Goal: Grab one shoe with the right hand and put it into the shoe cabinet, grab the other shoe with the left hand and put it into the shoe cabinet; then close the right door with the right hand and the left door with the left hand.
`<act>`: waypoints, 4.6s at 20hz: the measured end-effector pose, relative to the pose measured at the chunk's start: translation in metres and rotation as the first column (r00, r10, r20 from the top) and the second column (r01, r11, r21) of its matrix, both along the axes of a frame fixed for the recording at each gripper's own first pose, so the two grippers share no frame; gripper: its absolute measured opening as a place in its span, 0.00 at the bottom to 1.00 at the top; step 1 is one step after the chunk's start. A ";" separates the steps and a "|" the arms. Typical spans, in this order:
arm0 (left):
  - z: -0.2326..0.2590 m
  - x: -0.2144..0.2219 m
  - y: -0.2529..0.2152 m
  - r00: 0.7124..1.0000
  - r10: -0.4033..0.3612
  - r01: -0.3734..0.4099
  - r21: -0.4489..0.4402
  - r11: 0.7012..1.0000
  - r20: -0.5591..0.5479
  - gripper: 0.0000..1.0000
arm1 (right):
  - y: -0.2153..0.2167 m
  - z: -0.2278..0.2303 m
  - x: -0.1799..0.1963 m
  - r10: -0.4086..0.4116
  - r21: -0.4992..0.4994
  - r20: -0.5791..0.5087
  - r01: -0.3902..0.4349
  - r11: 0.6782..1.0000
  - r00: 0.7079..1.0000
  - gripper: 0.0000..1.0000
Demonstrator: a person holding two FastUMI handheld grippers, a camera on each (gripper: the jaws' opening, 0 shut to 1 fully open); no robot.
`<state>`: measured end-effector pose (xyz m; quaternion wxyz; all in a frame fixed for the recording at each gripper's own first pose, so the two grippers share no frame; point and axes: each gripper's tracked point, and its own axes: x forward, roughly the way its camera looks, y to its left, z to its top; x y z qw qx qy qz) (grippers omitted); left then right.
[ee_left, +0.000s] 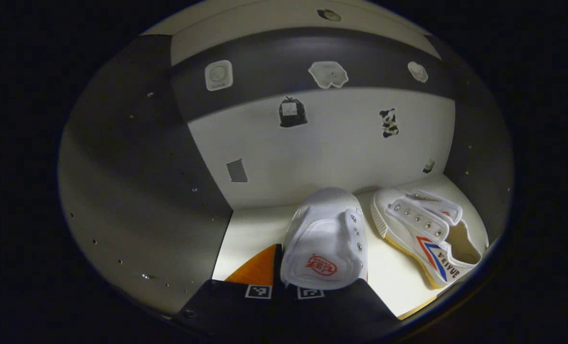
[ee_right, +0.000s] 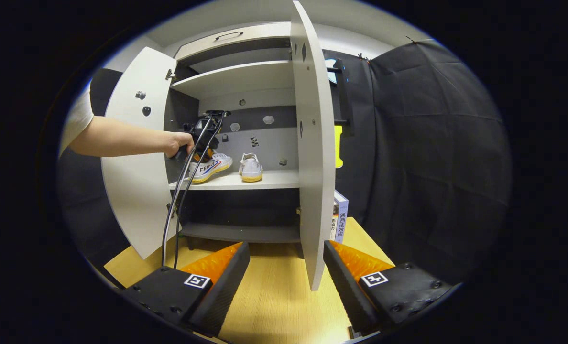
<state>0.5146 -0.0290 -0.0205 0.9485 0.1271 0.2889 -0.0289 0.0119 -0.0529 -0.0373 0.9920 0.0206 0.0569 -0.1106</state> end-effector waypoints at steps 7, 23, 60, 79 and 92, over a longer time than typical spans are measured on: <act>-0.015 0.004 -0.005 0.998 -0.019 0.021 0.045 0.999 -0.054 0.06 | -0.009 0.001 0.000 -0.026 -0.003 -0.001 0.026 1.000 1.000 0.99; 0.100 -0.210 -0.017 0.889 -0.212 0.301 -0.167 0.939 0.406 0.97 | 0.016 0.034 0.007 0.006 -0.028 0.051 -0.005 1.000 0.999 0.98; -0.006 -0.485 -0.053 0.880 -0.193 0.307 -0.210 0.928 0.434 0.97 | -0.204 0.212 0.011 -0.194 -0.067 0.252 0.217 0.974 0.948 0.98; -0.030 -0.542 -0.001 0.923 0.036 0.066 -0.249 0.966 0.383 0.98 | -0.117 0.206 0.067 0.054 -0.043 0.191 -0.047 0.998 0.980 0.98; -0.030 -0.537 0.139 0.910 0.149 -0.058 -0.236 0.970 0.387 0.97 | 0.046 0.205 0.133 0.163 -0.110 0.225 -0.142 0.984 0.961 0.98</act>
